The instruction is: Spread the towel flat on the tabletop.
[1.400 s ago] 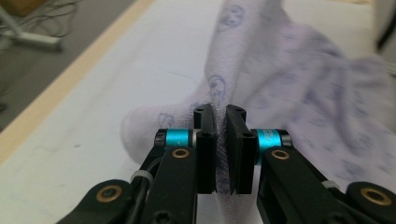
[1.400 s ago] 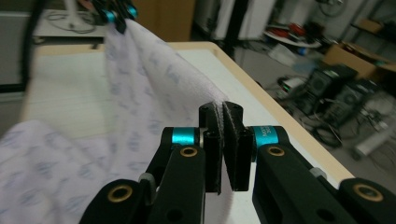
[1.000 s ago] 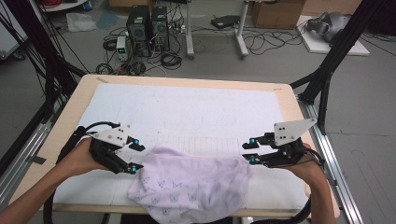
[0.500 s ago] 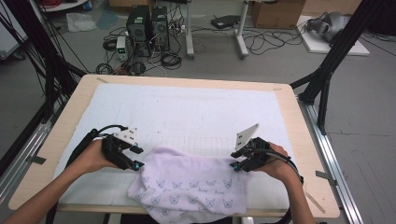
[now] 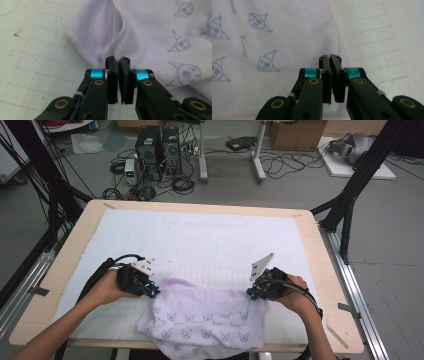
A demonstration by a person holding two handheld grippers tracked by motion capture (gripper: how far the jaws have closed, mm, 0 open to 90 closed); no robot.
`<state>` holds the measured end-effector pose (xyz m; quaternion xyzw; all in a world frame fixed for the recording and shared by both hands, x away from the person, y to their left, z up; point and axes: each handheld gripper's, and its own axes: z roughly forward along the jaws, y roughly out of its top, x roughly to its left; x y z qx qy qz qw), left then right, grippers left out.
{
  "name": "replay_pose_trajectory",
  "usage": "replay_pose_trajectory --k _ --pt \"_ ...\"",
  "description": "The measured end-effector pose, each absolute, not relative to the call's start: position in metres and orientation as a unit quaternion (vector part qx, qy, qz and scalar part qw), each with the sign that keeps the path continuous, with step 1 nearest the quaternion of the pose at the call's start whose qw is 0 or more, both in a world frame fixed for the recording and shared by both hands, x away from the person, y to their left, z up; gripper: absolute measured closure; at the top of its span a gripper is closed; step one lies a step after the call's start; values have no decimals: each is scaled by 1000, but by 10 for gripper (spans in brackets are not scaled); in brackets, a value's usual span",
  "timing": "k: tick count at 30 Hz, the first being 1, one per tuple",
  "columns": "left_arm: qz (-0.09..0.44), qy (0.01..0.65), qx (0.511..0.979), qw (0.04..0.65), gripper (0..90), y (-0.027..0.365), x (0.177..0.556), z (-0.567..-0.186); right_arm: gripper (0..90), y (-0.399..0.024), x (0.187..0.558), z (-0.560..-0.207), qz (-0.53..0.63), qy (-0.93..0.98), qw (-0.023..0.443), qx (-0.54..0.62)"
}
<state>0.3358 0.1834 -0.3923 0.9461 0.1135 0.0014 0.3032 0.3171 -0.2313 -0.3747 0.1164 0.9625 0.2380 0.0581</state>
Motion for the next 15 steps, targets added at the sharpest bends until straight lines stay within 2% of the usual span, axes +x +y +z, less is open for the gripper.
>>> replay_pose_trajectory --k 7,10,12,14,15 --pt "44 132 930 339 867 197 342 -365 881 -237 322 -357 280 946 95 129" --pt "83 151 921 350 868 202 359 -349 881 -238 334 -342 313 930 134 140" --pt "124 166 914 349 867 205 376 -334 882 -238 346 -327 335 908 190 164" --pt "190 187 890 369 860 208 393 -315 872 -238 358 -311 359 867 282 199" --pt "221 190 875 386 807 210 401 -307 806 -239 364 -304 372 844 319 220"
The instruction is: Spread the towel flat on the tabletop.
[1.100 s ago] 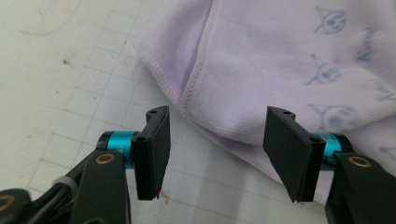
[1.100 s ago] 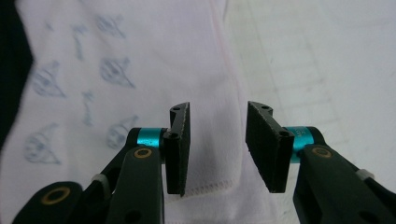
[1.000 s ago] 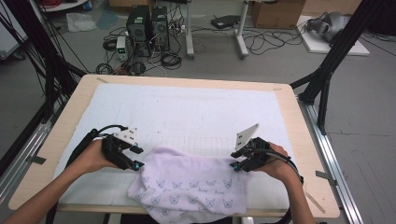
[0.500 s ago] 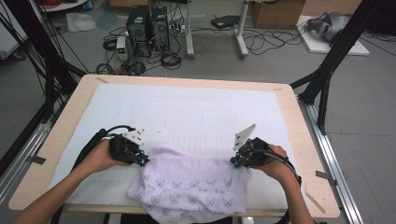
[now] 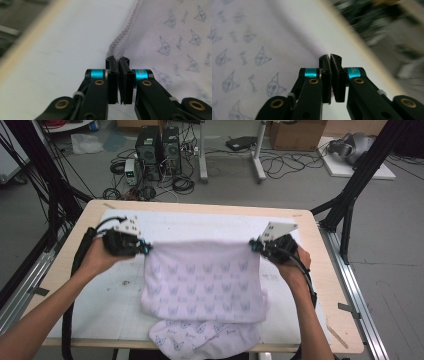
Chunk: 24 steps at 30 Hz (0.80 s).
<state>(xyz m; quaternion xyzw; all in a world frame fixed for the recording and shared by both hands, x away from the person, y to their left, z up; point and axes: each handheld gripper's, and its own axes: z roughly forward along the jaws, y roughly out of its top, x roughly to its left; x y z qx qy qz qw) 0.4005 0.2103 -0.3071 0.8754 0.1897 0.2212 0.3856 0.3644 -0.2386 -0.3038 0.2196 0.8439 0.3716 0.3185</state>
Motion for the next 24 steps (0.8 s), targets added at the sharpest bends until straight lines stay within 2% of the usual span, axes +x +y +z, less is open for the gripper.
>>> replay_pose_trajectory --k 1,2,3,4,10,15,19,24 --pt "245 199 863 394 618 210 407 -302 614 -239 372 -299 385 823 338 245" --pt "246 216 863 386 417 210 411 -299 551 -239 379 -297 380 815 343 271" --pt "243 214 867 379 387 211 414 -297 573 -239 383 -296 375 819 332 279" --pt "237 209 868 383 415 211 413 -298 594 -239 384 -296 375 824 327 272" --pt "175 183 896 366 400 212 401 -321 556 -239 377 -313 369 857 268 240" --pt "107 140 916 361 398 211 380 -346 543 -245 364 -333 362 894 181 189" --pt "64 113 933 335 401 206 372 -366 545 -248 356 -347 336 923 117 148" --pt "36 111 944 308 417 195 371 -385 561 -234 357 -368 260 953 94 126"
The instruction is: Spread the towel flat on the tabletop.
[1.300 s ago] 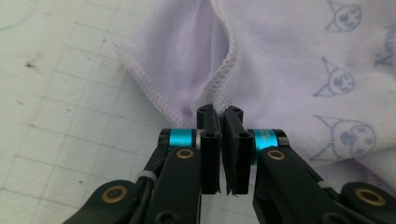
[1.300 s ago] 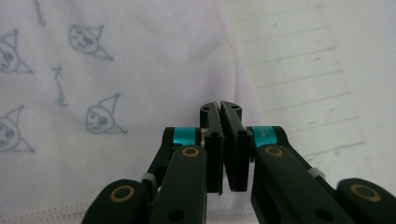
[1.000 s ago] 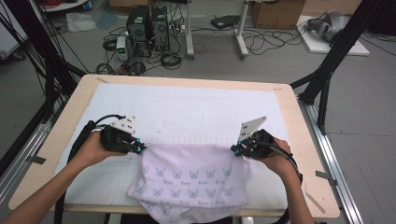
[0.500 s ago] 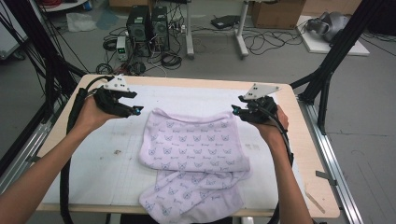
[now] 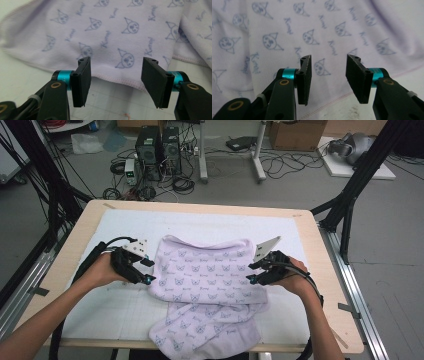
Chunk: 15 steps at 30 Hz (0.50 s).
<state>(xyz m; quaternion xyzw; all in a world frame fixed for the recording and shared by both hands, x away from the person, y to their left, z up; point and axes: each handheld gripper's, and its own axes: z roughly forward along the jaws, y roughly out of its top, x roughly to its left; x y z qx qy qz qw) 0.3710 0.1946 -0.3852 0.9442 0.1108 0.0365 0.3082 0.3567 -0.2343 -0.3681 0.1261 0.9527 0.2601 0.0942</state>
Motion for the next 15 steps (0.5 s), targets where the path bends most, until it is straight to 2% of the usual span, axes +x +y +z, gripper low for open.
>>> replay_pose_trajectory --k 10,13,15 --pt "15 110 960 259 494 183 381 -408 584 -216 373 -405 136 984 62 99" --pt "4 110 965 240 570 180 383 -414 701 -214 376 -407 124 986 58 91" --pt "8 112 965 236 626 179 385 -415 760 -213 379 -409 120 988 39 90"
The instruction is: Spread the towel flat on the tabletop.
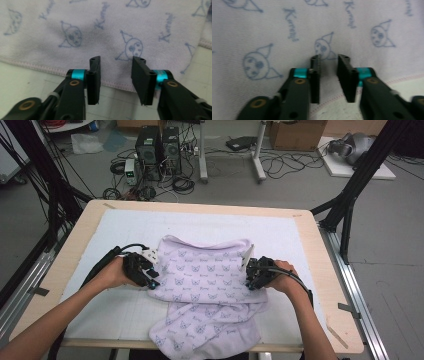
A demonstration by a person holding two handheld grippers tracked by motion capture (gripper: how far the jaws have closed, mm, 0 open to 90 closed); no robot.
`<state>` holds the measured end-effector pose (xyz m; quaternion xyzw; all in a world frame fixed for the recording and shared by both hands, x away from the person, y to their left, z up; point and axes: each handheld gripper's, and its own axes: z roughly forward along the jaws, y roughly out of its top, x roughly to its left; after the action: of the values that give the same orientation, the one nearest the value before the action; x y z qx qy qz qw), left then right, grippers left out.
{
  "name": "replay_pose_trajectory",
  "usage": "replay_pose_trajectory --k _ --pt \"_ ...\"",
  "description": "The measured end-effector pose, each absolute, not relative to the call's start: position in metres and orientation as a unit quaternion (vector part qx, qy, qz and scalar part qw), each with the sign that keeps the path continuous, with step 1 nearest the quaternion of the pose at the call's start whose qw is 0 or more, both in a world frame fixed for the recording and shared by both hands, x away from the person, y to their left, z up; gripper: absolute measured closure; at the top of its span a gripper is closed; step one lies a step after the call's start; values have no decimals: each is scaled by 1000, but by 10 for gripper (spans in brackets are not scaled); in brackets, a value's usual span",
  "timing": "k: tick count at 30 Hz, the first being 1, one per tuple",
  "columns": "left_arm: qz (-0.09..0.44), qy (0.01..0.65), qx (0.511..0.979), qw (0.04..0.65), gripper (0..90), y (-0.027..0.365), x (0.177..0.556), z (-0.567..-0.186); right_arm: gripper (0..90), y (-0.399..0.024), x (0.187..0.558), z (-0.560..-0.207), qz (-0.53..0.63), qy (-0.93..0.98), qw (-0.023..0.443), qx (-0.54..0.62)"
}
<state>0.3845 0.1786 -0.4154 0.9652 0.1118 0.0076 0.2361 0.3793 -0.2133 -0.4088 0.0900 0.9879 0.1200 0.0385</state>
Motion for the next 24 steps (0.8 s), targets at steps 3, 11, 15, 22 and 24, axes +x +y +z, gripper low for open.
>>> replay_pose_trajectory --k 3,11,15,22,24 --pt "9 122 966 230 784 177 386 -414 869 -212 379 -409 114 989 31 87" --pt "33 111 969 218 885 173 385 -406 897 -213 380 -403 132 987 34 88" --pt "47 120 965 228 887 179 394 -391 897 -217 384 -390 139 984 58 94" --pt "93 135 954 250 887 183 423 -355 897 -219 406 -353 175 969 129 120" --pt "121 145 945 265 887 188 438 -340 897 -221 415 -340 193 951 193 146"
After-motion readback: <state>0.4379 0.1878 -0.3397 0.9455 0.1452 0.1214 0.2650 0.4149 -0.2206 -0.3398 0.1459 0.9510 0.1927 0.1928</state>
